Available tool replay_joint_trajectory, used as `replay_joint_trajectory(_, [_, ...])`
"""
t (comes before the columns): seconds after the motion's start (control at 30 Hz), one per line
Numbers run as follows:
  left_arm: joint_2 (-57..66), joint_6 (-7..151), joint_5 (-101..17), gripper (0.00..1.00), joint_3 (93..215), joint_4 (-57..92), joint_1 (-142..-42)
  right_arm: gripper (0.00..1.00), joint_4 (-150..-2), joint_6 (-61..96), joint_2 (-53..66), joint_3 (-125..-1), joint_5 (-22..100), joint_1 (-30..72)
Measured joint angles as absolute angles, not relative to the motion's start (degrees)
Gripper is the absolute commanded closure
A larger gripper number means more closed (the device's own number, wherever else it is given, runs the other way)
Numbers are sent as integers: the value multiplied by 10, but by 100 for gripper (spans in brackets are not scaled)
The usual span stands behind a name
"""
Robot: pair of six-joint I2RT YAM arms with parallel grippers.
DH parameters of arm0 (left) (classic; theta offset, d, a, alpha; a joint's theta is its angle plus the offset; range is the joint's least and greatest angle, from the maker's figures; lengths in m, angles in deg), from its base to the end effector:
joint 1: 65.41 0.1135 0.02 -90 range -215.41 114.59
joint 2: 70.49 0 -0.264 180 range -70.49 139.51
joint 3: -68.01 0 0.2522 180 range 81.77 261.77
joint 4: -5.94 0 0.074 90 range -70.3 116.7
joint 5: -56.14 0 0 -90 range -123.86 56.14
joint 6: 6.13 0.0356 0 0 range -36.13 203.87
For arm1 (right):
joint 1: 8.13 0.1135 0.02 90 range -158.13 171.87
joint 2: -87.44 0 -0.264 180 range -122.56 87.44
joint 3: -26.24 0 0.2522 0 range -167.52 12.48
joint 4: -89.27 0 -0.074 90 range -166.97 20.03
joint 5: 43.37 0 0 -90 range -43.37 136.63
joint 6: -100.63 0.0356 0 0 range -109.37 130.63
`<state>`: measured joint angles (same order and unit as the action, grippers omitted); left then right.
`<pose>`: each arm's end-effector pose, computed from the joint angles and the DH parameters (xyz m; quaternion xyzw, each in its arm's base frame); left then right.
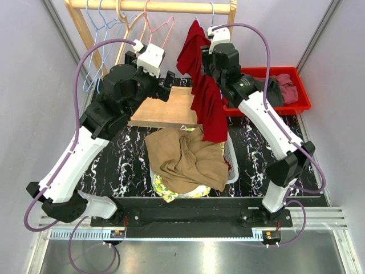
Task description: Remove the skirt from the hanger
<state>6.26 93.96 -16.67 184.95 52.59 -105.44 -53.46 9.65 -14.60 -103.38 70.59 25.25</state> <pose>0.2054 -0.1588 0.5211 0.2222 0.7102 -0.0625 0.6651 0.3450 0.2100 0.4705 -0.0930 0.7538 0.0236 0.6500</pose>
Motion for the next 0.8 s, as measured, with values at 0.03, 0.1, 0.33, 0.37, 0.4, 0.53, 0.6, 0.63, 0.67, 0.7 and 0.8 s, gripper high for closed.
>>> replay_joint_trajectory(0.03, [62, 940, -167, 1, 1848, 526, -1054, 82, -533, 96, -149, -1034, 703, 251])
replay_joint_trajectory(0.1, [62, 942, -167, 1, 1844, 526, -1054, 100, -529, 97, -150, -1034, 695, 248])
replay_joint_trajectory(0.33, [62, 944, -167, 1, 1837, 527, -1054, 100, -498, 100, -150, -1059, 679, 245])
replay_joint_trajectory(0.37, [62, 944, -167, 1, 1836, 526, -1054, 100, -490, 99, -152, -1069, 674, 245])
replay_joint_trajectory(0.4, [62, 944, -167, 1, 1835, 527, -1054, 100, -481, 98, -156, -1082, 669, 245])
replay_joint_trajectory(0.53, [62, 945, -167, 1, 1832, 526, -1051, 100, -450, 92, -165, -1133, 653, 245])
replay_joint_trajectory(0.6, [61, 945, -167, 1, 1827, 526, -1048, 100, -439, 91, -166, -1152, 647, 245])
replay_joint_trajectory(0.63, [60, 945, -167, 1, 1825, 526, -1047, 100, -438, 91, -166, -1161, 643, 245])
replay_joint_trajectory(0.67, [60, 945, -167, 1, 1825, 526, -1047, 100, -438, 91, -166, -1170, 638, 245])
replay_joint_trajectory(0.7, [60, 945, -167, 1, 1824, 526, -1046, 100, -438, 92, -165, -1176, 635, 245])
replay_joint_trajectory(0.8, [60, 944, -167, 1, 1823, 526, -1044, 100, -443, 98, -153, -1166, 625, 245])
